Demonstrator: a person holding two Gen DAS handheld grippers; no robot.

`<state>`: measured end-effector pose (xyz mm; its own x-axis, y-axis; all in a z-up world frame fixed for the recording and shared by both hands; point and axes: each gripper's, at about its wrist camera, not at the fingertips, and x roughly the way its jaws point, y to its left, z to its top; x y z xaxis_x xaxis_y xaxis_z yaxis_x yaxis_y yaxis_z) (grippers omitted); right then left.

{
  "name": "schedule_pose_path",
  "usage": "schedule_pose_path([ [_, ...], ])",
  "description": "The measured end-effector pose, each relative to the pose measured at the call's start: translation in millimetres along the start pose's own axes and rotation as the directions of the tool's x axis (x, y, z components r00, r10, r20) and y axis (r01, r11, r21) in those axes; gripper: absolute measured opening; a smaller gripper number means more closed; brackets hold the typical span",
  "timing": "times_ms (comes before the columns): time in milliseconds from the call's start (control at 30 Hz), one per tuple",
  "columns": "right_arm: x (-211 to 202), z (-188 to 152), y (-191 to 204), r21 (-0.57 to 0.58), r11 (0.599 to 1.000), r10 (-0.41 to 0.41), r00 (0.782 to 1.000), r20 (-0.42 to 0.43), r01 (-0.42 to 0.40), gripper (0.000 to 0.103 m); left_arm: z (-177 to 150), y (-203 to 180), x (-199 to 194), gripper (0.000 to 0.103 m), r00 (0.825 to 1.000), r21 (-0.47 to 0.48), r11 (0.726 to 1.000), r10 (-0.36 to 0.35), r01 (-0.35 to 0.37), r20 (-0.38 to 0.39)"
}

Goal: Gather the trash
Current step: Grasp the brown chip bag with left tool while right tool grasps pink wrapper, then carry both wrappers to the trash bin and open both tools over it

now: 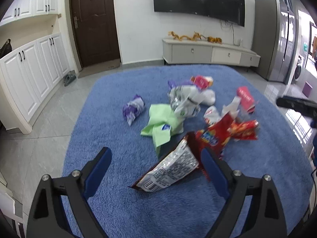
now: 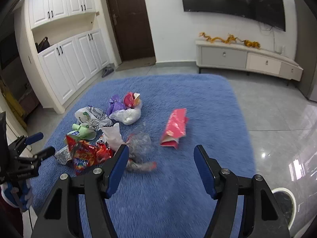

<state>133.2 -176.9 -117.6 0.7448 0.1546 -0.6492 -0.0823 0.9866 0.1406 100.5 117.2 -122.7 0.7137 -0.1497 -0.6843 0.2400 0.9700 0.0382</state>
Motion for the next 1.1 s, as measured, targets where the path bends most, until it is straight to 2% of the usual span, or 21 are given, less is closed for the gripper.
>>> schedule_pose_path([
  [167, 41, 25, -16, 0.046, 0.998, -0.035, 0.998, -0.045, 0.037, 0.067, -3, 0, 32, 0.086, 0.996, 0.001, 0.999, -0.053, 0.053, -0.067],
  [300, 80, 35, -25, 0.087, 0.996, -0.013, 0.994, -0.104, 0.022, 0.064, -7, -1, 48, 0.084, 0.991, -0.01, 0.997, -0.083, 0.082, -0.103],
  [367, 93, 36, -29, 0.107, 0.994, -0.009, 0.993, -0.12, 0.022, 0.058, -7, -2, 52, 0.07, 0.988, -0.014, 0.995, -0.1, 0.099, -0.118],
  [433, 103, 35, -36, 0.146, 0.989, 0.017, 0.991, -0.136, 0.003, 0.044, -8, -5, 58, 0.052, 0.983, -0.012, 0.993, -0.114, 0.113, -0.147],
  [467, 105, 32, -40, 0.175, 0.984, 0.042, 0.99, -0.138, -0.018, 0.034, -8, -7, 61, 0.046, 0.98, -0.009, 0.993, -0.119, 0.119, -0.161],
  [500, 106, 30, -41, 0.193, 0.981, 0.056, 0.99, -0.132, -0.03, 0.034, -10, -9, 61, 0.04, 0.98, 0.0, 0.993, -0.113, 0.115, -0.165],
  [533, 102, 27, -44, 0.207, 0.978, 0.065, 0.991, -0.116, -0.04, 0.034, -11, -11, 58, 0.034, 0.981, 0.012, 0.994, -0.11, 0.113, -0.161],
  [567, 96, 25, -45, 0.207, 0.977, 0.066, 0.992, -0.105, -0.043, 0.034, -12, -12, 56, 0.032, 0.98, 0.014, 0.992, -0.12, 0.124, -0.161],
  [700, 69, 18, -45, 0.189, 0.98, 0.065, 0.997, -0.042, -0.056, 0.033, -17, -10, 36, 0.028, 0.984, 0.003, 0.993, -0.116, 0.118, -0.136],
  [867, 9, 0, -56, 0.169, 0.982, 0.075, 0.996, 0.039, -0.081, 0.033, -8, -11, -11, 0.027, 0.988, -0.027, 0.99, -0.14, 0.139, -0.059],
  [967, -23, -14, -71, 0.185, 0.981, 0.049, 0.996, 0.079, -0.063, 0.033, 9, -30, -36, 0.027, 0.983, 0.002, 0.983, -0.181, 0.181, -0.014],
  [1100, -62, -38, -108, 0.226, 0.974, -0.032, 0.993, 0.111, 0.006, 0.033, 43, -89, -48, 0.027, 0.962, 0.099, 0.958, -0.272, 0.27, 0.005],
])
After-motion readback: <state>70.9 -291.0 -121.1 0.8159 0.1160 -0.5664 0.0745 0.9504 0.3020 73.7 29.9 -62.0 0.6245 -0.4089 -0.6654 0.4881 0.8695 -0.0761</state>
